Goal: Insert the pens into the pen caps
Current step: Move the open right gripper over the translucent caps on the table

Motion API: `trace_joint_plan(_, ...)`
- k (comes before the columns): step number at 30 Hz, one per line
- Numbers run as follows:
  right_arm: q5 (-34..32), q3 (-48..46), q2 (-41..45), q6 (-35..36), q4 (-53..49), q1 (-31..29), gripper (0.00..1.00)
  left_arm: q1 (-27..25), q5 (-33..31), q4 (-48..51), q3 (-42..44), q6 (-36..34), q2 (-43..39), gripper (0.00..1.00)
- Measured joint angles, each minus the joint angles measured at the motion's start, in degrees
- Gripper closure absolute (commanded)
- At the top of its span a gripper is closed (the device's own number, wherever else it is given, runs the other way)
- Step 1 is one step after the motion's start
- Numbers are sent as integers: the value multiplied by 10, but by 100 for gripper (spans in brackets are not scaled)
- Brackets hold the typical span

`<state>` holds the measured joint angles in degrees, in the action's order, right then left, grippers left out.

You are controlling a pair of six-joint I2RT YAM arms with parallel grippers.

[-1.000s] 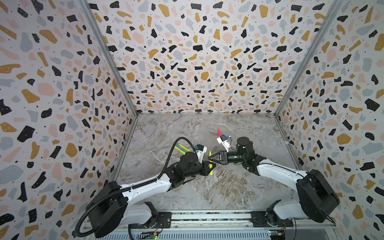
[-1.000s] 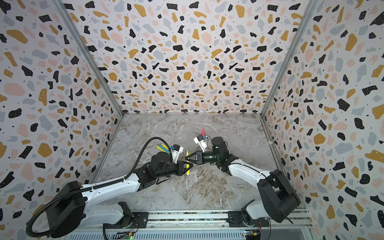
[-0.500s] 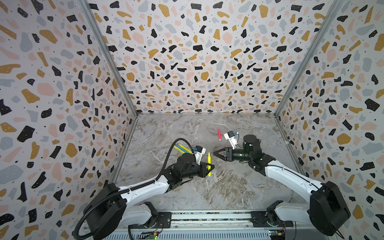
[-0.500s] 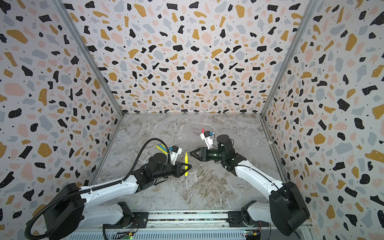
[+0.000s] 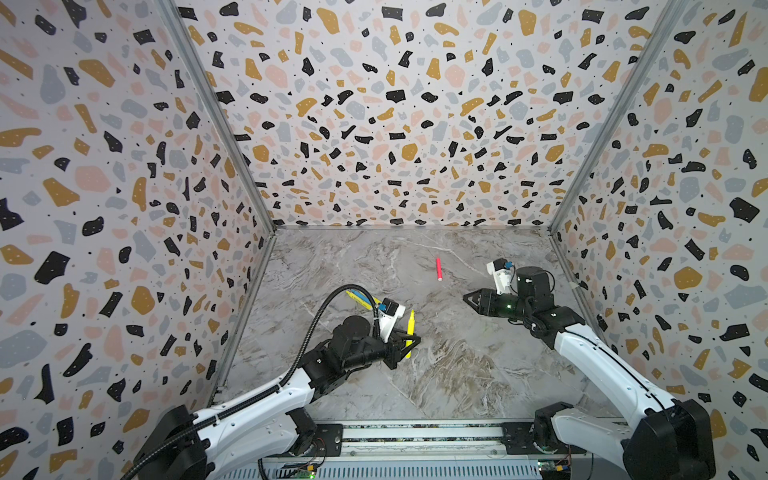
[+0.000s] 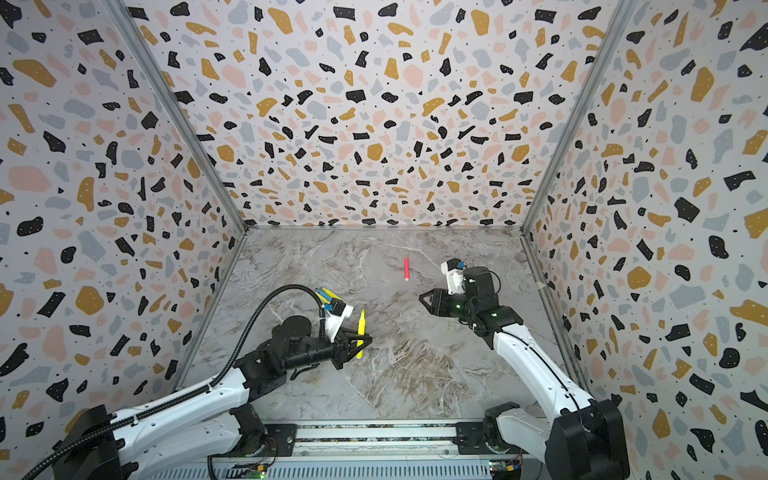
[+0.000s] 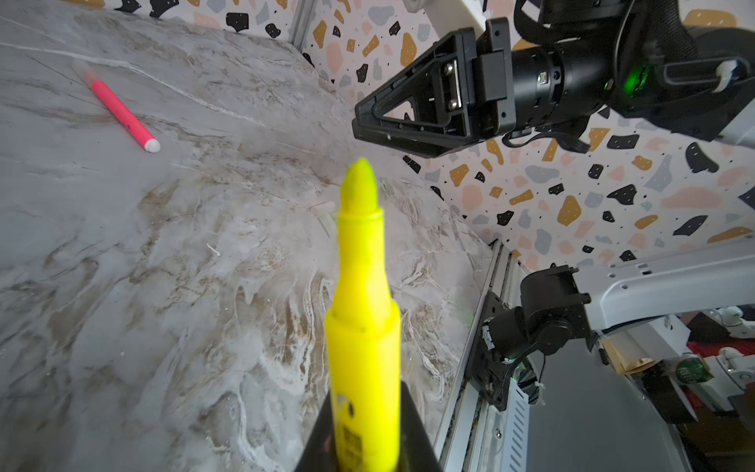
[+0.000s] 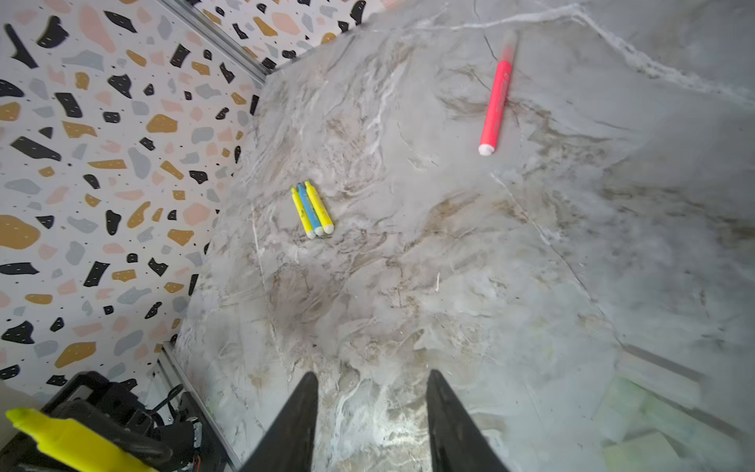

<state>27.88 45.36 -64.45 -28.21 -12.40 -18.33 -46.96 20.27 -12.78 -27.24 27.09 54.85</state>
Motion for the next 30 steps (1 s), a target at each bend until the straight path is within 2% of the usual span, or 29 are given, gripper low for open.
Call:
trace_joint_plan(11, -96, 0, -30, 33, -80, 30, 55, 0, -52, 59, 0, -24, -5, 100)
trace_joint_plan(18, -160, -8, -59, 40, -104, 34, 64, 0, -74, 82, 0, -25, 3, 100)
trace_joint_plan(30, -231, -48, -104, 39, -113, 34, 67, -9, -89, 87, 0, -25, 3, 100)
